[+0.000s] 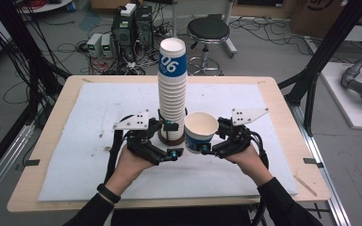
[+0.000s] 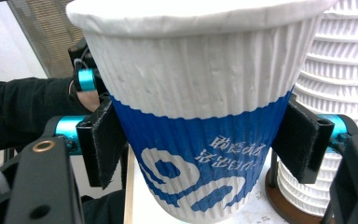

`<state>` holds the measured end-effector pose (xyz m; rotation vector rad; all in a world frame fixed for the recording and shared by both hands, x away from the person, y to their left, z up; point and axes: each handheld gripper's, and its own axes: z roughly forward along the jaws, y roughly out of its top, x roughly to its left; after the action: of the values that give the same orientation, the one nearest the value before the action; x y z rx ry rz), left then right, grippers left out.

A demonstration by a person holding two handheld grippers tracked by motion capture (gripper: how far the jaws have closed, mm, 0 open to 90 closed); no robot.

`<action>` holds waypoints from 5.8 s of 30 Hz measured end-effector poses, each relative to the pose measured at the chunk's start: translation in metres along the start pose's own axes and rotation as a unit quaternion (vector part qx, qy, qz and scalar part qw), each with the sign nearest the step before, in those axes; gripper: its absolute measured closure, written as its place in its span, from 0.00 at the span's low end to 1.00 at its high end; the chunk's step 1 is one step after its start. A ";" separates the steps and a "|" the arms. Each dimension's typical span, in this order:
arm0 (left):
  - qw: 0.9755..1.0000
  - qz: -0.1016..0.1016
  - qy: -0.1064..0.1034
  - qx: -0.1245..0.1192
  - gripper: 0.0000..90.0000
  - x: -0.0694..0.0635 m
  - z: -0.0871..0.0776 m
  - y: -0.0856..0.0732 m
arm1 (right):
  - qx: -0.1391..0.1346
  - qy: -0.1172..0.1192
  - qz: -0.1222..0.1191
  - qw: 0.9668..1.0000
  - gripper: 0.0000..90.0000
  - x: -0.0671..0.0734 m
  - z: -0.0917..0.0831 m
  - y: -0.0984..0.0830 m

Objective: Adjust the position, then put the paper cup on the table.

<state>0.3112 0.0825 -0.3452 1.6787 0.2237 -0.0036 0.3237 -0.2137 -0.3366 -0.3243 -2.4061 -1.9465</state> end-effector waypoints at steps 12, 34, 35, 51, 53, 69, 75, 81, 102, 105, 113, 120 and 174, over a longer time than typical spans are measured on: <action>1.000 -0.003 0.015 0.023 0.15 -0.003 0.018 -0.015 | -0.001 0.004 0.001 1.000 0.28 0.002 0.004 0.000; 1.000 -0.003 -0.001 0.023 0.32 -0.003 0.031 -0.027 | 0.013 0.017 0.004 1.000 0.28 0.006 0.019 -0.006; 1.000 -0.005 -0.001 0.023 0.33 -0.002 0.031 -0.028 | 0.014 0.017 0.004 1.000 0.28 0.007 0.020 -0.007; 0.999 -0.004 -0.008 0.050 0.33 -0.002 0.036 -0.032 | -0.007 0.024 0.020 0.999 0.22 0.006 0.017 -0.003; 0.999 -0.007 -0.008 0.048 0.33 -0.002 0.037 -0.032 | -0.005 0.025 0.018 1.000 0.23 0.006 0.016 -0.003; 0.999 -0.030 -0.024 0.005 0.26 -0.003 0.035 -0.030 | -0.004 0.026 0.008 1.000 0.25 0.010 0.023 -0.006; 0.999 -0.024 -0.024 0.010 0.29 -0.003 0.035 -0.030 | -0.004 0.029 0.011 0.999 0.23 0.010 0.024 -0.007; 0.999 -0.020 -0.021 0.025 0.29 -0.003 0.037 -0.031 | -0.008 0.026 0.018 0.999 0.20 0.011 0.024 -0.006; 1.000 -0.009 0.005 0.022 0.17 -0.003 0.032 -0.030 | -0.015 0.004 0.001 1.000 0.23 0.009 0.015 -0.004; 1.000 -0.006 0.011 0.025 0.17 -0.003 0.028 -0.029 | -0.016 -0.002 -0.001 1.000 0.23 0.008 0.012 -0.004; 0.999 -0.003 0.032 0.017 0.17 0.000 0.013 -0.025 | -0.026 -0.020 -0.003 0.999 0.23 0.004 0.002 -0.003; 0.999 0.002 0.048 0.015 0.17 0.000 0.000 -0.024 | -0.029 -0.030 -0.006 0.999 0.23 0.002 -0.004 -0.003; 0.989 0.053 0.140 0.015 0.17 0.003 -0.061 -0.034 | -0.028 -0.067 -0.009 0.997 0.23 -0.005 -0.025 -0.005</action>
<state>0.3017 0.1463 -0.3715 1.7162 0.3474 0.3119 0.3251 -0.2395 -0.3369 -0.4515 -2.4447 -2.0666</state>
